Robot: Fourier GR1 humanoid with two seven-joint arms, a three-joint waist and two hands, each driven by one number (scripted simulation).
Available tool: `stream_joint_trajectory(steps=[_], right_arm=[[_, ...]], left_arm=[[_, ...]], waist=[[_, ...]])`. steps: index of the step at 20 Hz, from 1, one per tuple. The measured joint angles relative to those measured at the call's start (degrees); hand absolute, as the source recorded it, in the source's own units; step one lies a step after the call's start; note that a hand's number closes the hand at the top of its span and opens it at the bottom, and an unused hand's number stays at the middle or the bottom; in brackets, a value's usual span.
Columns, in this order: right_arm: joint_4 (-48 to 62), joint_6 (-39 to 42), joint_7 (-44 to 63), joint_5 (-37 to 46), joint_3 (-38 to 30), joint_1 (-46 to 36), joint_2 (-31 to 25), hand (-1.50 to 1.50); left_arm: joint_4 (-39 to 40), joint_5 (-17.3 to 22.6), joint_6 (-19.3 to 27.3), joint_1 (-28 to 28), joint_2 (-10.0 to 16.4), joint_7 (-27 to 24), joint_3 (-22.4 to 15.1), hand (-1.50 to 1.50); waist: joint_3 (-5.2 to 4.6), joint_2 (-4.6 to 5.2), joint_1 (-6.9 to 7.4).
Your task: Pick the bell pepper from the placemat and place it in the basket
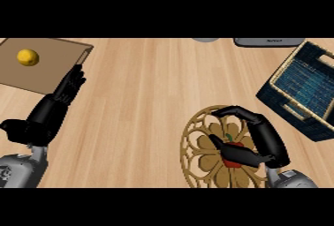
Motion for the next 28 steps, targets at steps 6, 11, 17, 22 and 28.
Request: stream_joint_trajectory(steps=[6, 11, 17, 22, 28], right_arm=[[-2.7, -15.5, 10.3, 21.3, 8.4, 1.2, 4.5, -1.5], [-7.2, -17.1, 25.8, 36.8, 7.4, -0.5, -0.2, -1.5], [-14.5, -0.9, 44.1, 44.6, 6.9, -3.6, -8.8, -1.5], [-23.1, 17.0, 59.0, 39.0, 8.3, -5.5, -11.1, -1.5], [-35.4, 28.3, 69.1, 25.5, 3.8, -7.1, -12.6, -1.5]], left_arm=[[0.9, -0.5, -1.2, 0.9, -0.4, -1.1, -0.6, 0.0], [0.9, -0.8, -1.2, 2.1, -0.7, -1.6, -0.7, 0.0], [1.4, -1.0, -1.2, 2.2, -1.0, -1.8, -0.5, 0.0], [1.1, -1.0, -1.8, 2.5, -0.9, -2.1, -0.4, 0.0], [0.5, -0.9, -2.3, 1.8, -0.9, -1.3, 0.1, 0.0]], waist=[[-0.16, -0.17, -0.38], [-0.36, -0.62, -1.38], [-0.56, -0.82, -1.96], [-0.44, -0.57, -1.2], [-0.25, -0.32, -0.9]])
